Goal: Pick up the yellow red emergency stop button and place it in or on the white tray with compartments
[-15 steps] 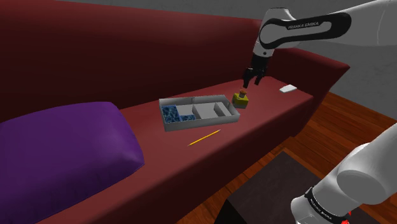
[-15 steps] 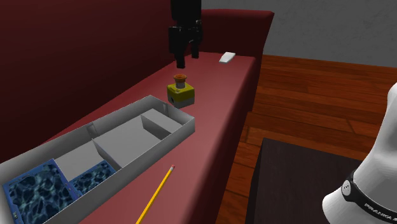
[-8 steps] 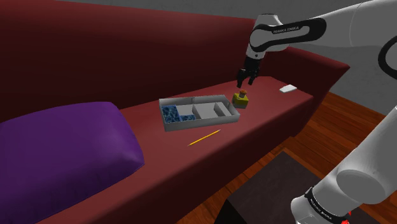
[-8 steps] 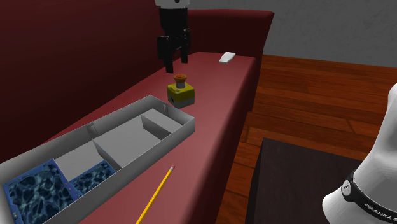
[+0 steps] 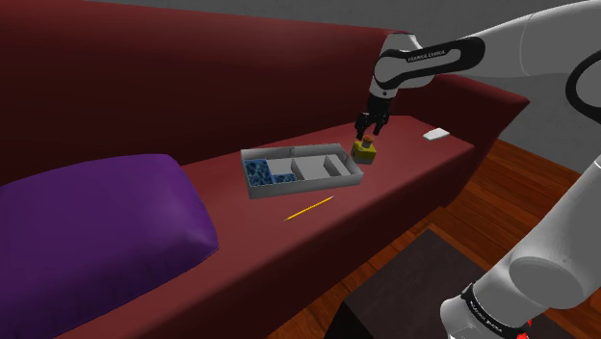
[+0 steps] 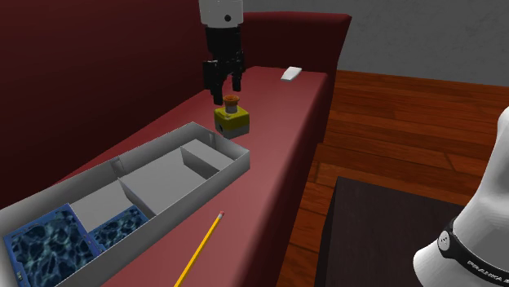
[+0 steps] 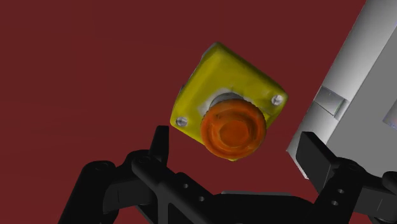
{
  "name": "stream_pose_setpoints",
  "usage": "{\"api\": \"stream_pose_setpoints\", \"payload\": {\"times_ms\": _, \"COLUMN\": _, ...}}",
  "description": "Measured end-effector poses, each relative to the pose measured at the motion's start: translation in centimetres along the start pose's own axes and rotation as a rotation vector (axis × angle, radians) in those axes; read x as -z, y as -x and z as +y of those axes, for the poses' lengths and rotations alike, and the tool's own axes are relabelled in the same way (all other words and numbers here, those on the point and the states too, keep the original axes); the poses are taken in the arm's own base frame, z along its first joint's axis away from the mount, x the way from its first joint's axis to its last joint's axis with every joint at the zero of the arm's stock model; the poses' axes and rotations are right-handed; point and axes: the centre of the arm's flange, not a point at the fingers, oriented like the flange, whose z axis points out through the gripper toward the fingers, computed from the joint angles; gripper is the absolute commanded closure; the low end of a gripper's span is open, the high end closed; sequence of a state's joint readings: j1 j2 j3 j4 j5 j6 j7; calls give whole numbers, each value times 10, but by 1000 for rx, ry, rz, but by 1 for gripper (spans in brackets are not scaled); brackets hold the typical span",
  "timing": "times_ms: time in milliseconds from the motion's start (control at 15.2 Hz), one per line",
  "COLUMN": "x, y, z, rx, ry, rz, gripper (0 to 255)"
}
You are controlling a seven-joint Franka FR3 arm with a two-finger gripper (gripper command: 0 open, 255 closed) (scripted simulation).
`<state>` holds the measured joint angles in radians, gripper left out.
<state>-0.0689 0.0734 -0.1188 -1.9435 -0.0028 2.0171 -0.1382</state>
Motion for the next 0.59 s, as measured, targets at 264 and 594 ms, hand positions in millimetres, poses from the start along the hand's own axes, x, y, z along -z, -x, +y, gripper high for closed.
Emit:
{"api": "stream_pose_setpoints", "payload": {"times_ms": 264, "x": 0, "y": 0, "z": 0, "rx": 0, "ry": 0, "rz": 0, "gripper": 255}}
{"api": "stream_pose_setpoints", "payload": {"times_ms": 594, "x": 0, "y": 0, "z": 0, "rx": 0, "ry": 0, "rz": 0, "gripper": 255}}
